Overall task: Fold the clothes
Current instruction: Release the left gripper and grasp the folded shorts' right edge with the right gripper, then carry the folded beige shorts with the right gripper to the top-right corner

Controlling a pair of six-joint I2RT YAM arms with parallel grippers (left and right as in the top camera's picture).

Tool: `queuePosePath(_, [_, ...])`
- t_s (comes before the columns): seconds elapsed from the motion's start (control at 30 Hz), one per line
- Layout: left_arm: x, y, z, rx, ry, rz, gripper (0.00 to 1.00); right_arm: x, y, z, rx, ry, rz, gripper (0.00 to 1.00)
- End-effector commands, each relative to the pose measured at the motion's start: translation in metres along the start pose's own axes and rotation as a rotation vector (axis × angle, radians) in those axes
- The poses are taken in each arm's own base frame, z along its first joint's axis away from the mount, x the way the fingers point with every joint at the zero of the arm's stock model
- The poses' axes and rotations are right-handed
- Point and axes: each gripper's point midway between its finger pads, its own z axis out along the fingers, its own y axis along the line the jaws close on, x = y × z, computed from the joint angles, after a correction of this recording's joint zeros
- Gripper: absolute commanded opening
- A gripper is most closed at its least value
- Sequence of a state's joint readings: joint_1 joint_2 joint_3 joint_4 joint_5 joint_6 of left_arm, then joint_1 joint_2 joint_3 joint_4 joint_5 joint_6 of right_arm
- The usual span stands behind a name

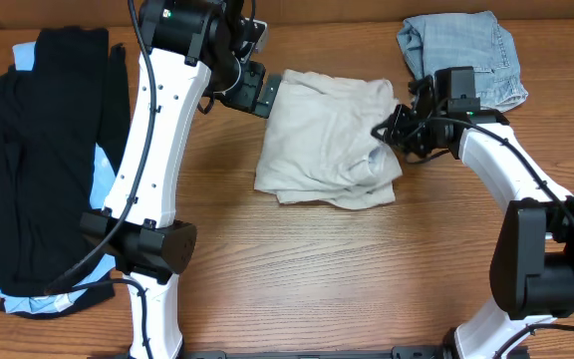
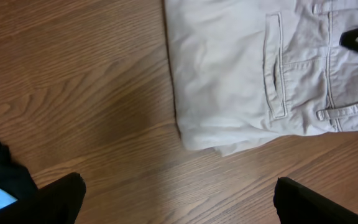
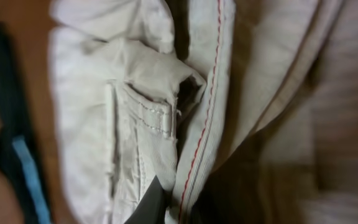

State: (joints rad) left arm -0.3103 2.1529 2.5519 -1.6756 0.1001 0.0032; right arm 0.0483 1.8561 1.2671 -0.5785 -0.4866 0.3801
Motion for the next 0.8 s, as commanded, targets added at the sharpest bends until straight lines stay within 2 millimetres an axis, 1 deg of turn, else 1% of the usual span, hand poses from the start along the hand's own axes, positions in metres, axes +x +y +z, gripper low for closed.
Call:
queuePosePath(0.0, [-0.002,0.001,-0.009,-0.007,-0.027,0.019,1.00,-0.003,-0.022,0.003,0.203,-0.058,-0.050,0.04])
queuePosePath(0.07, [-0.002,0.001,-0.009,-0.006,-0.026,0.019,1.00,0.003,-0.028,0.008,0.270,-0.054,-0.064,0.04])
queuePosePath(0.17, [-0.002,0.001,-0.009,-0.004,-0.026,0.019,1.00,0.009,-0.034,0.017,0.337,-0.046,-0.088,0.41])
queuePosePath(0.2, [-0.002,0.001,-0.009,-0.004,-0.025,0.019,1.00,0.011,-0.036,0.020,0.355,-0.041,-0.093,0.48])
queuePosePath(0.23, [-0.002,0.001,-0.009,-0.004,-0.024,0.019,1.00,0.013,-0.038,0.024,0.370,-0.036,-0.097,0.60])
queuePosePath(0.27, [-0.001,0.001,-0.009,-0.004,-0.023,0.018,1.00,0.016,-0.041,0.029,0.385,-0.028,-0.100,0.70])
queuePosePath(0.3, [-0.001,0.001,-0.009,-0.004,-0.022,0.019,1.00,0.019,-0.045,0.034,0.399,-0.016,-0.098,0.86])
queuePosePath(0.33, [-0.001,0.001,-0.009,-0.004,-0.021,0.019,1.00,0.022,-0.049,0.040,0.410,-0.005,-0.097,0.95])
queuePosePath(0.37, [-0.001,0.001,-0.009,-0.004,-0.021,0.019,1.00,0.024,-0.053,0.045,0.422,0.005,-0.097,1.00])
queuePosePath(0.5, [-0.001,0.001,-0.009,-0.004,-0.021,0.019,1.00,0.032,-0.069,0.065,0.452,0.039,-0.091,1.00])
queuePosePath(0.6, [0.000,0.001,-0.009,-0.004,-0.019,0.018,1.00,0.035,-0.078,0.075,0.467,0.054,-0.079,1.00])
queuePosePath(0.67, [-0.001,0.001,-0.009,-0.004,-0.020,0.018,1.00,0.039,-0.081,0.080,0.472,0.066,-0.079,1.00])
queuePosePath(0.7, [-0.001,0.001,-0.009,-0.004,-0.022,0.019,1.00,0.041,-0.080,0.082,0.473,0.071,-0.083,0.96])
queuePosePath(0.73, [-0.002,0.001,-0.009,-0.004,-0.024,0.019,1.00,0.044,-0.078,0.084,0.469,0.080,-0.090,0.87])
queuePosePath(0.77, [-0.002,0.001,-0.009,-0.004,-0.027,0.019,1.00,0.048,-0.072,0.087,0.448,0.097,-0.106,0.73])
